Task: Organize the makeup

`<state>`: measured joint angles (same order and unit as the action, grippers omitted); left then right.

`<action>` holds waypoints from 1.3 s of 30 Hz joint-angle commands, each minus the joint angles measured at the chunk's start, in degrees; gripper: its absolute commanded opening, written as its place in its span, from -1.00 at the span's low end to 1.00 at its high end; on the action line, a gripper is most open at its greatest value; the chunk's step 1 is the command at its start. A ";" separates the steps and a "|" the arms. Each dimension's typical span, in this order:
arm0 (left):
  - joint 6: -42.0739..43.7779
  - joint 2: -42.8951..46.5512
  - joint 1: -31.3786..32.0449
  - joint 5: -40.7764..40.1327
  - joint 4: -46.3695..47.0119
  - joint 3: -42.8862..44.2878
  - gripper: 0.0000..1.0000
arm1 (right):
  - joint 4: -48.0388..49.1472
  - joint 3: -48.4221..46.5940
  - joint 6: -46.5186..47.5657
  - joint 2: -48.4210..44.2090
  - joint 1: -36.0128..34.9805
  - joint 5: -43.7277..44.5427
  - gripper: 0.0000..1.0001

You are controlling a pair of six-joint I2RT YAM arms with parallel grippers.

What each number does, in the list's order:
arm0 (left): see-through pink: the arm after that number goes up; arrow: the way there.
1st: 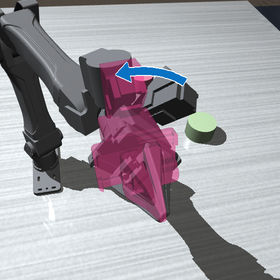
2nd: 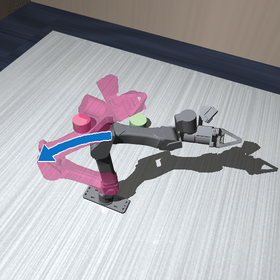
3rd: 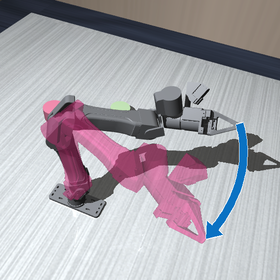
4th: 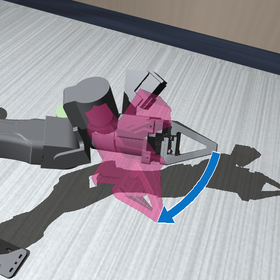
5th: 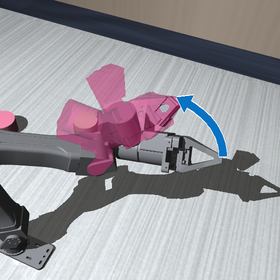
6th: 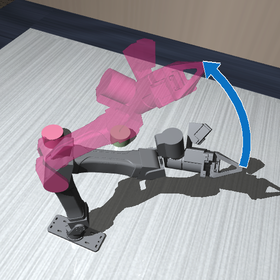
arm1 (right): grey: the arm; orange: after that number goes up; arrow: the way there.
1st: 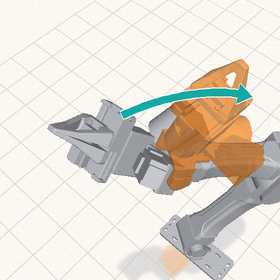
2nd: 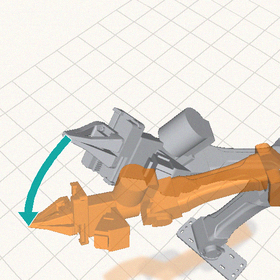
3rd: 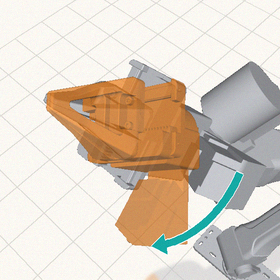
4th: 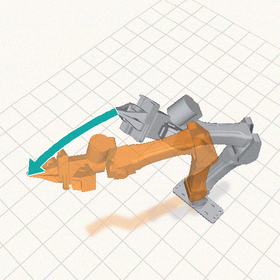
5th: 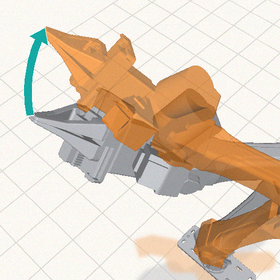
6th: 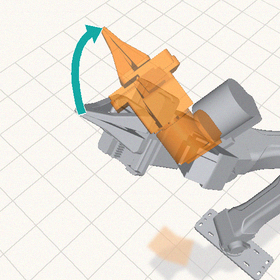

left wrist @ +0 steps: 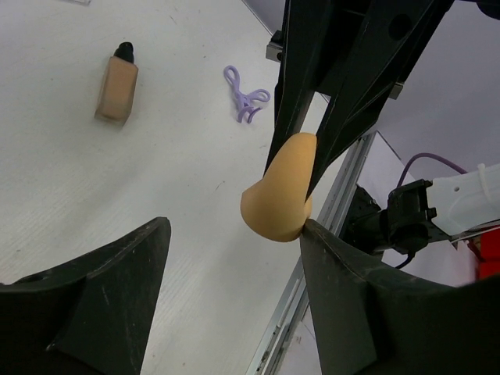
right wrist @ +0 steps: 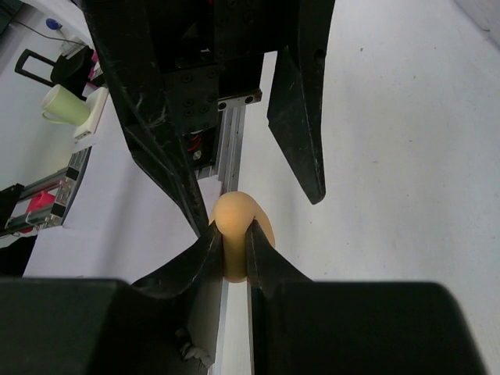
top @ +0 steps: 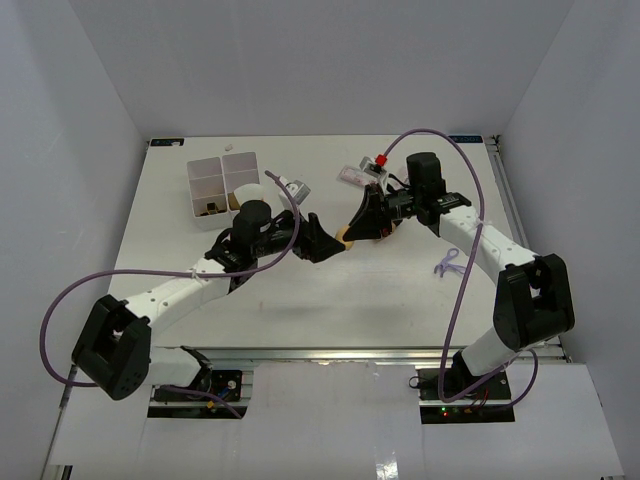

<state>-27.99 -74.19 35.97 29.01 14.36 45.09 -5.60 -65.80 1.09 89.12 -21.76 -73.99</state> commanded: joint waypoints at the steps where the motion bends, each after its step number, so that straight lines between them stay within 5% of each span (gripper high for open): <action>1: -0.92 -1.02 0.60 0.85 1.81 3.41 0.48 | 2.34 0.76 -0.74 -1.50 0.23 -3.70 -0.78; 9: -1.97 -3.36 0.60 3.74 1.60 4.71 0.00 | 2.34 0.96 -0.68 -1.62 0.23 -3.80 -0.77; 22: -2.54 -5.14 0.60 7.09 1.99 7.08 -0.15 | 2.43 1.40 -0.57 -0.92 0.11 -3.42 -0.73; 28: -2.68 -5.61 0.68 8.43 1.98 7.56 -0.58 | 2.43 1.46 -0.57 -0.79 0.05 -3.09 -0.68; 33: -2.60 -5.44 0.60 8.51 1.64 7.56 -1.00 | 2.52 1.55 -0.48 -0.88 0.05 -2.75 -0.42; 38: -1.93 -4.53 0.60 6.86 0.06 7.42 -1.00 | 2.12 1.71 0.09 -1.72 0.05 -0.80 0.07; 39: -1.73 -4.39 0.60 6.26 -0.62 7.21 -1.00 | 1.91 1.64 0.56 -1.92 0.05 0.28 0.29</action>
<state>-30.87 -79.53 36.51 36.76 13.94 50.06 -4.23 -64.66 0.84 89.08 -21.12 -74.74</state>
